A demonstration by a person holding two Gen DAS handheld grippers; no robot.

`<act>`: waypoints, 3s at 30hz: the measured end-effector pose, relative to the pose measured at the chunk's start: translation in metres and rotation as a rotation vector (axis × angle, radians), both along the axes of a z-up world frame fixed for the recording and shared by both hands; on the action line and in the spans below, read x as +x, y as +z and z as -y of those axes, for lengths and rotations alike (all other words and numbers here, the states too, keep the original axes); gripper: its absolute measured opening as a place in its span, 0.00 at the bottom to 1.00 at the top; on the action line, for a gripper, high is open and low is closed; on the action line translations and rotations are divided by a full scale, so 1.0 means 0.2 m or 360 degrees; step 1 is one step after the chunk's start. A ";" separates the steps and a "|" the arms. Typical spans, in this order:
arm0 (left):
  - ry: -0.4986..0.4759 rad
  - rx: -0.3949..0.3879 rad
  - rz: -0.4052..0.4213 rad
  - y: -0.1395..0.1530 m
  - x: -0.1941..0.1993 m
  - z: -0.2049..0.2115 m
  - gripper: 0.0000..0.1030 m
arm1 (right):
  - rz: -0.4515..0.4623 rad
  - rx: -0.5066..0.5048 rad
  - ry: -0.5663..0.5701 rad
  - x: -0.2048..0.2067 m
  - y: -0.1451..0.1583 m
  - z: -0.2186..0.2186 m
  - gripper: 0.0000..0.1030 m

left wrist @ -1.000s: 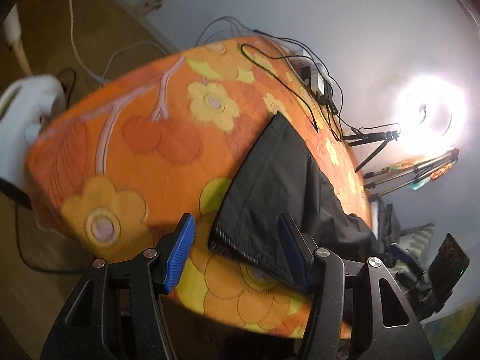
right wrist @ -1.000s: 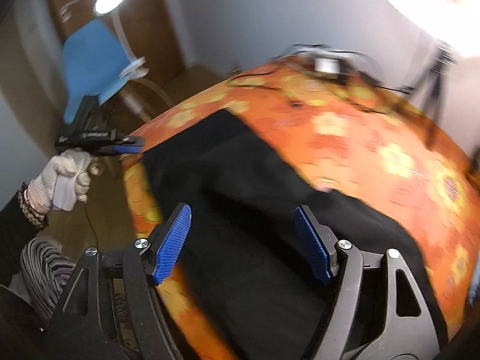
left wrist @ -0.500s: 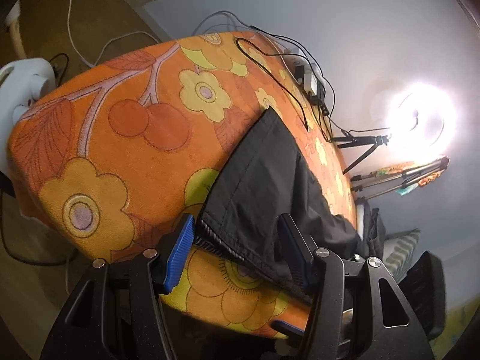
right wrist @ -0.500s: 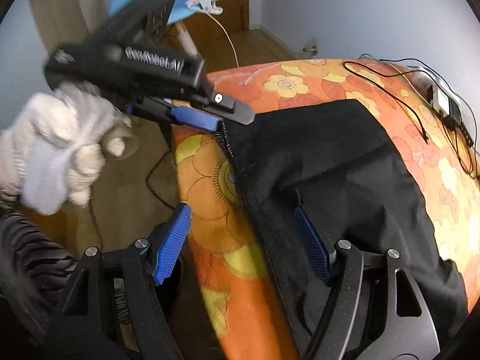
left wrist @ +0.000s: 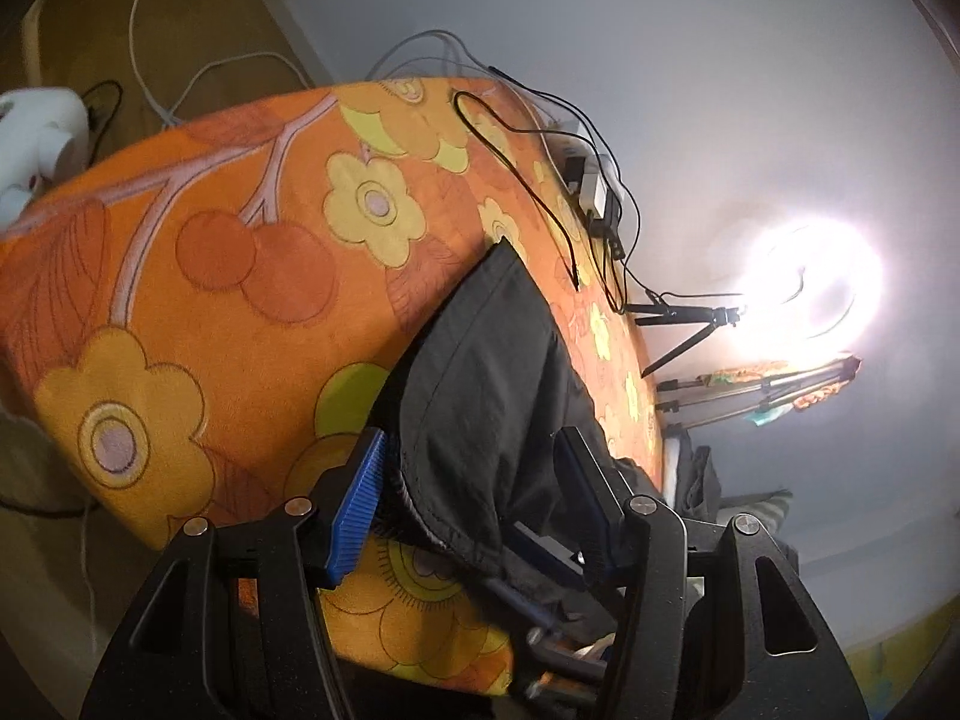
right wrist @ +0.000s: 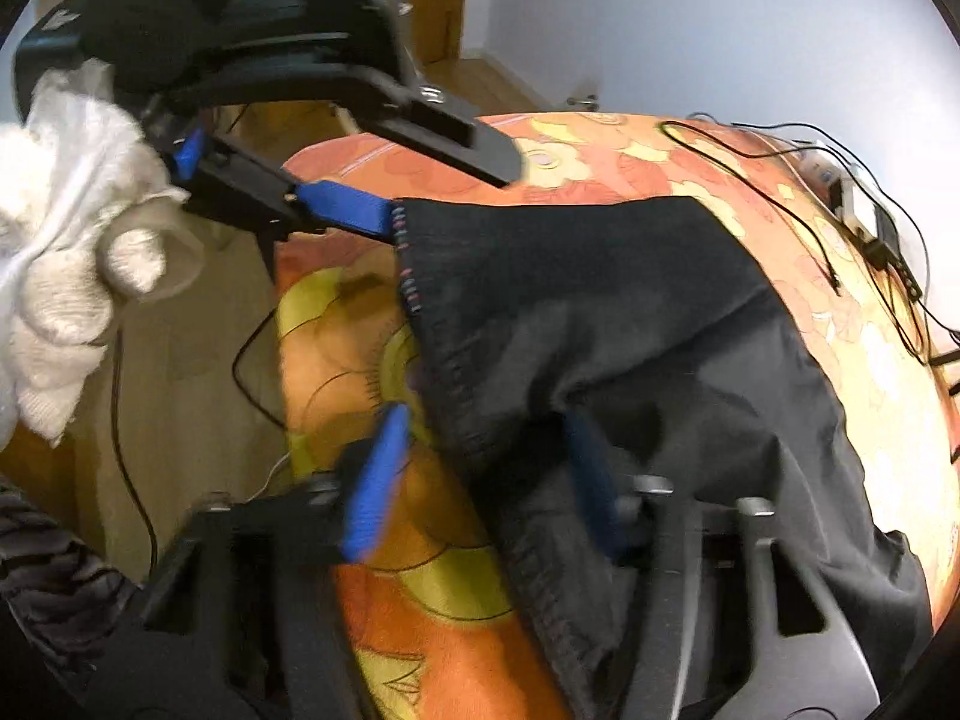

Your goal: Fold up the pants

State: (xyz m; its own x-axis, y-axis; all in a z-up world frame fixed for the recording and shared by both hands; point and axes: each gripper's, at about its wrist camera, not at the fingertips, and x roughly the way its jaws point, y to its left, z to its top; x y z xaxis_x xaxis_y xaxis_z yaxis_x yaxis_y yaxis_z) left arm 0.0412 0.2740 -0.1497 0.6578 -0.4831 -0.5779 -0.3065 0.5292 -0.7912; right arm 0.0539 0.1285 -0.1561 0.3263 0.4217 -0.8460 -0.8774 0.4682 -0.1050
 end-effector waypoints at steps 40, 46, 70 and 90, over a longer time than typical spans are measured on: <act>0.0035 0.0131 0.0074 0.04 0.00 0.08 0.09 | -0.0529 0.0565 -0.0470 0.47 0.32 0.43 0.59; 0.0004 0.0152 0.0043 0.01 0.02 0.11 0.08 | -0.0403 0.0263 -0.0453 0.78 0.25 0.25 0.69; -0.0112 0.0497 0.0077 0.06 0.11 0.27 0.10 | -0.0266 -0.0011 -0.0205 0.87 0.08 -0.02 0.05; -0.0025 0.0544 0.0078 0.05 -0.02 0.13 0.07 | -0.0146 0.0195 -0.0293 0.92 0.42 0.11 0.33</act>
